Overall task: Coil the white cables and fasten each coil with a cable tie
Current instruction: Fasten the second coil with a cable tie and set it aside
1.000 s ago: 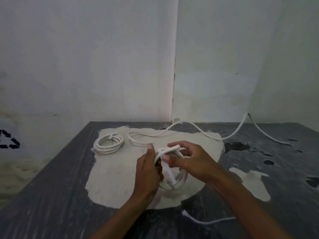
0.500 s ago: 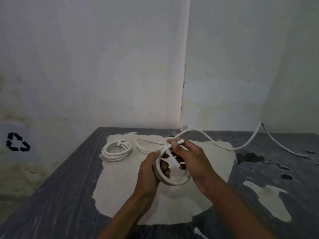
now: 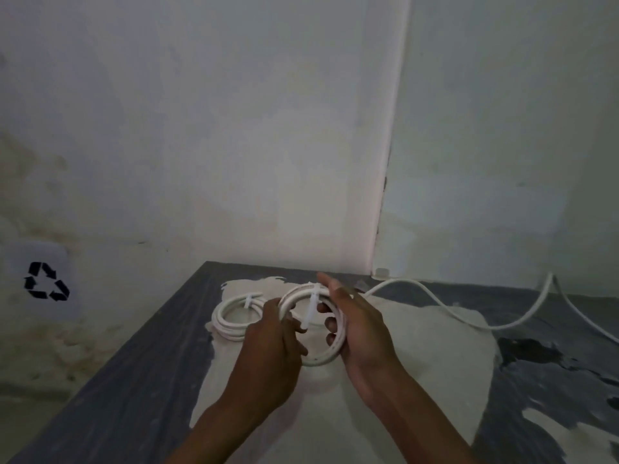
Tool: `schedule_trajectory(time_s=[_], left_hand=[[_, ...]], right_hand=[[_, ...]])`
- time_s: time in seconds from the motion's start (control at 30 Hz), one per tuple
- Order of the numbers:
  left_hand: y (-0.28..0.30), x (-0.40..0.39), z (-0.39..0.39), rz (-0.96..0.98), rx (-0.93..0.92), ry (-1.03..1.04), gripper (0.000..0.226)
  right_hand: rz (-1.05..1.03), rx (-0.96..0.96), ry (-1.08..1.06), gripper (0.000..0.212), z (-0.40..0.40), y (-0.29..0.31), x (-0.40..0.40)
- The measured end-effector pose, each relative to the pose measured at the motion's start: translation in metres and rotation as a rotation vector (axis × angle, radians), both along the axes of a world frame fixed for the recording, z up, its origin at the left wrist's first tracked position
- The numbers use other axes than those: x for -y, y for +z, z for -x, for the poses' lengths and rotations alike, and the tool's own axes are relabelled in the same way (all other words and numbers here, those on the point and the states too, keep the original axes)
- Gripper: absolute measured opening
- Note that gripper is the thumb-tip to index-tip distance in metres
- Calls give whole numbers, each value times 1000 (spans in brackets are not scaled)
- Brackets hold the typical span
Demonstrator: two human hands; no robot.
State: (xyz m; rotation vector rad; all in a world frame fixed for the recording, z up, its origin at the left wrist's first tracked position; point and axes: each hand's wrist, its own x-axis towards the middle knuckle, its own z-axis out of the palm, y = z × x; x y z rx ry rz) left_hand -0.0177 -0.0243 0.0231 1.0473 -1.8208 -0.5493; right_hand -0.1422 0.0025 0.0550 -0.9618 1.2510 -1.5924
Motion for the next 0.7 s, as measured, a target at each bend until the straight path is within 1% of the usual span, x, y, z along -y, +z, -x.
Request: schedule_trajectory(time_s=[0.07, 0.17, 0.23, 0.3, 0.37, 0.5, 0.6, 0.7], left_hand=[[-1, 12, -15, -41, -10, 23, 20], [3, 37, -41, -106, -100, 40, 22], [11, 53, -55, -128, -186, 103, 18], [18, 69, -64, -111, -208, 184, 16], [24, 84, -69, -66, -127, 231, 17], [33, 108, -78, -160, 64, 237, 18], [27, 124, -87, -249, 58, 241, 17], [16, 136, -93, -276, 116, 242, 27]], right_hand=[[-42, 35, 49, 18, -12, 1, 7], [-71, 32, 101, 18, -27, 0, 27], [-51, -5, 114, 18, -36, -1, 43], [-34, -71, 104, 22, -43, -4, 59], [-48, -120, 84, 27, -47, -6, 75], [-125, -189, 7, 38, -52, -12, 111], [-173, -237, -48, 38, -54, -25, 134], [-180, -324, -87, 38, -57, -35, 145]])
